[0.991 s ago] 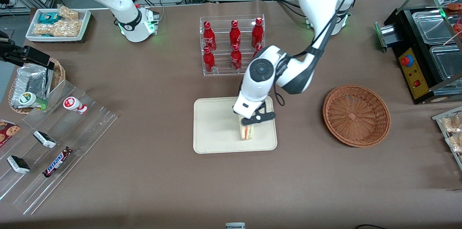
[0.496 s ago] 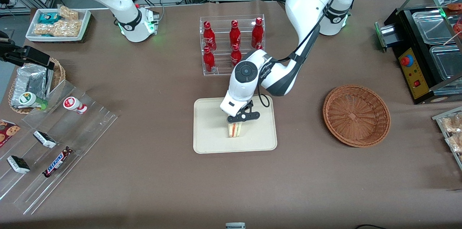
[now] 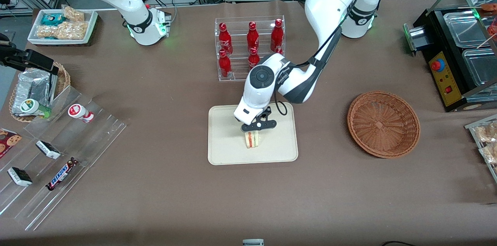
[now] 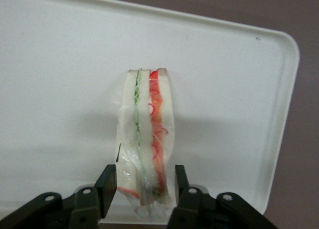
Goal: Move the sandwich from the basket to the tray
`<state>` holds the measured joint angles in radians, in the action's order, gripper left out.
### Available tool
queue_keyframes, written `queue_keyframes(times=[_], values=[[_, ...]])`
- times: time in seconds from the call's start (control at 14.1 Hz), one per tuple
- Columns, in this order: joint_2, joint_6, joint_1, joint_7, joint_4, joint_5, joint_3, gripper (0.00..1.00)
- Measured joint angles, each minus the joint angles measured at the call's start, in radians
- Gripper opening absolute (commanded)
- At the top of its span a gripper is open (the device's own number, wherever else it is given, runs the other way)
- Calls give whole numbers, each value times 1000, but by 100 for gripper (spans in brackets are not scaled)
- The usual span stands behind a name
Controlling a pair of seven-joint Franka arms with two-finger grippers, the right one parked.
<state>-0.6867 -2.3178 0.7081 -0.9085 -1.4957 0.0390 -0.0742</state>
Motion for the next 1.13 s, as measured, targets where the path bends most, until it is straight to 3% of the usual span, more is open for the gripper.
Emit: queue_keyframes(times=[0.28, 0.71, 1.13], values=[[145, 114, -40, -2, 20, 0, 16, 100], [279, 363, -213, 36, 0, -12, 27, 100], [391, 591, -395, 412, -58, -38, 29, 100]])
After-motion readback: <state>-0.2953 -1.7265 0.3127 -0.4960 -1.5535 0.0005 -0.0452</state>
